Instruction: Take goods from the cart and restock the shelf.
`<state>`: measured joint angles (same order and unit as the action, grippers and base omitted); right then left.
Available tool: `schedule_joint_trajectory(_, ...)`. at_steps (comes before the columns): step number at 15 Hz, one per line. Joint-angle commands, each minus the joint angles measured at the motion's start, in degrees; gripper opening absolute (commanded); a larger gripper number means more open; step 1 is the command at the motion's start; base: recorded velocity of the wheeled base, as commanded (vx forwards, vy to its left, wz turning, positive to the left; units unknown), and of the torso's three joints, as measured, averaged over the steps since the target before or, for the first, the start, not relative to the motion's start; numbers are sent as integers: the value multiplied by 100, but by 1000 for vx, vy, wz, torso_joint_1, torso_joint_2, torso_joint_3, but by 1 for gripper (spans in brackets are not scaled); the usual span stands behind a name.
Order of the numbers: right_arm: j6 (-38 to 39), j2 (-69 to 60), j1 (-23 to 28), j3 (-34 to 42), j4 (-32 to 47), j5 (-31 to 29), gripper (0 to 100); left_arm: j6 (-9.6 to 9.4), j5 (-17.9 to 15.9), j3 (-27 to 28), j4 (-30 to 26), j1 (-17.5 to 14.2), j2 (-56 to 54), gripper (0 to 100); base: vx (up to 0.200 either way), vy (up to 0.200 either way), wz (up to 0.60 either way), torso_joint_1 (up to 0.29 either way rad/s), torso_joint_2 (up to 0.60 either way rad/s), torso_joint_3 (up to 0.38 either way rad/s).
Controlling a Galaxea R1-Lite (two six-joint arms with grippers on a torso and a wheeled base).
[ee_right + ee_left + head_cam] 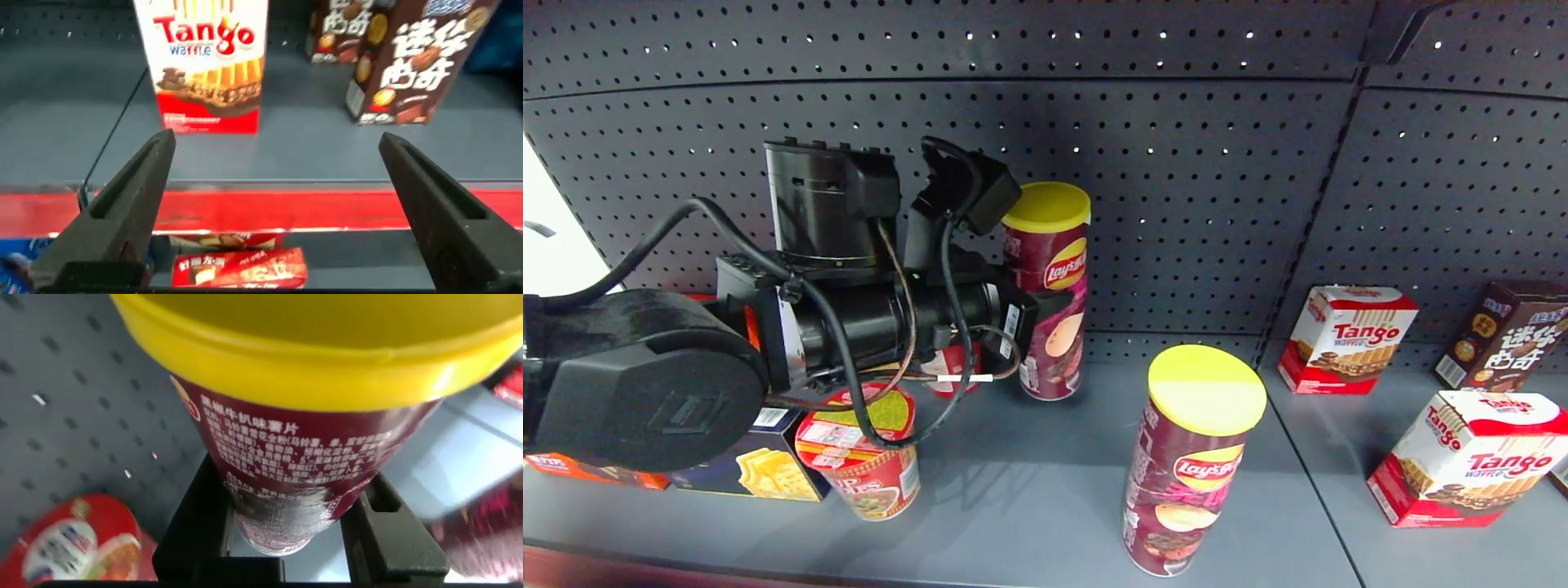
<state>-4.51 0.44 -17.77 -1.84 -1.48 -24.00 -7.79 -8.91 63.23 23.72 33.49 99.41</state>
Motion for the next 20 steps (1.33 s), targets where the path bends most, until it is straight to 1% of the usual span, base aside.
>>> schedule_joint_trajectory(1,-6,-44,-16,79,-2,221,100,-3,-5,251,-8,44,184,0,0,0,0,0,0,0)
schedule_joint_trajectory(2,-6,-44,-16,96,-37,493,100,-3,-5,409,-43,53,236,0,0,0,0,0,0,0)
schedule_joint_trajectory(5,3,-44,-16,105,-37,915,100,-12,-5,611,-61,105,359,0,0,0,0,0,0,0)
schedule_joint_trajectory(8,3,-44,-16,105,-46,897,100,-3,-5,620,-52,132,421,0,0,0,0,0,0,0)
schedule_joint_trajectory(10,3,-44,-16,105,-46,871,100,-12,-120,664,-61,132,535,0,0,0,0,0,0,0)
schedule_joint_trajectory(12,3,-44,-16,105,-46,862,100,-12,-331,664,-52,141,553,0,0,0,0,0,0,0)
schedule_joint_trajectory(13,3,-44,-16,105,-46,862,100,-12,-366,664,-70,211,605,0,0,0,0,0,0,0)
schedule_joint_trajectory(15,12,-44,-16,105,-46,862,100,-12,-603,734,-316,211,623,0,0,0,0,0,0,0)
schedule_joint_trajectory(16,12,-44,-16,105,-46,862,100,-21,-902,937,-746,202,641,0,0,0,0,0,0,0)
schedule_joint_trajectory(17,12,-44,-16,105,-46,862,100,-21,-1095,1147,-1054,193,737,0,0,0,0,0,0,0)
schedule_joint_trajectory(18,12,-44,-16,105,-46,862,100,-47,-1227,1244,-1133,184,808,0,0,0,0,0,0,0)
schedule_joint_trajectory(19,20,-44,-16,105,-46,862,100,-100,-1289,1253,-1133,176,843,0,0,0,0,0,0,0)
schedule_joint_trajectory(20,12,-44,-16,105,-46,862,100,-320,-1403,1253,-1115,149,939,0,0,0,0,0,0,0)
